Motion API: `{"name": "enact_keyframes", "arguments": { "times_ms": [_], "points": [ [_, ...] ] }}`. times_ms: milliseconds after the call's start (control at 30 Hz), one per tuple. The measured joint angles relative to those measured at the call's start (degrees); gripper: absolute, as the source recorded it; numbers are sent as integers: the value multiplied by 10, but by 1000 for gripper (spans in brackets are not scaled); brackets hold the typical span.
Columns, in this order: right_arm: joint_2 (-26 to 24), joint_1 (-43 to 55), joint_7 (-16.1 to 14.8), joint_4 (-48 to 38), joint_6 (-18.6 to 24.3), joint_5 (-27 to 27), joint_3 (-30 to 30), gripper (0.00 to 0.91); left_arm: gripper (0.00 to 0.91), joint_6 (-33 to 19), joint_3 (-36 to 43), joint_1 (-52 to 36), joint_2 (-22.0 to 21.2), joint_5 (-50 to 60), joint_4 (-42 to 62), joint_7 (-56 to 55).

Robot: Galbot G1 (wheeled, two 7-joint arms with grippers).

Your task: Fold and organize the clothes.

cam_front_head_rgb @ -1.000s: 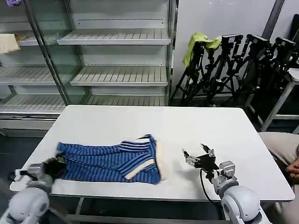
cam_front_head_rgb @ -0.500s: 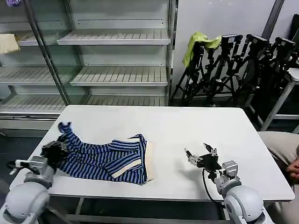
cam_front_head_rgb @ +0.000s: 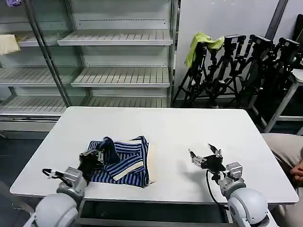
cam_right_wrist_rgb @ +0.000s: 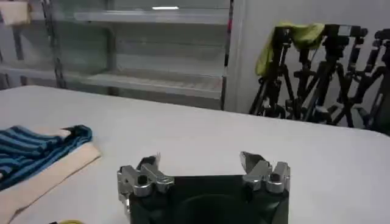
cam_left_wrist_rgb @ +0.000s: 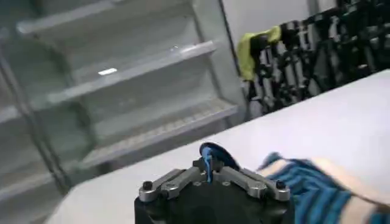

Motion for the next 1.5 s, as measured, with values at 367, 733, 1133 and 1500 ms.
{"name": "enact_keyframes", "arguments": {
  "times_ms": [367, 733, 1133, 1500],
  "points": [
    [3, 1, 0, 0, 0, -4, -1, 907, 10, 17, 36, -64, -18, -53, 7, -32],
    [3, 3, 1, -2, 0, -7, -3, 907, 10, 37, 66, -104, -32, -133, 0, -60],
    [4, 2, 0, -1, 1, -8, -4, 907, 10, 44, 95, -118, -50, -139, 20, -62],
    [4, 3, 0, -2, 2, -9, -5, 907, 10, 44, 85, -104, -52, -121, -1, -51]
  ]
}}
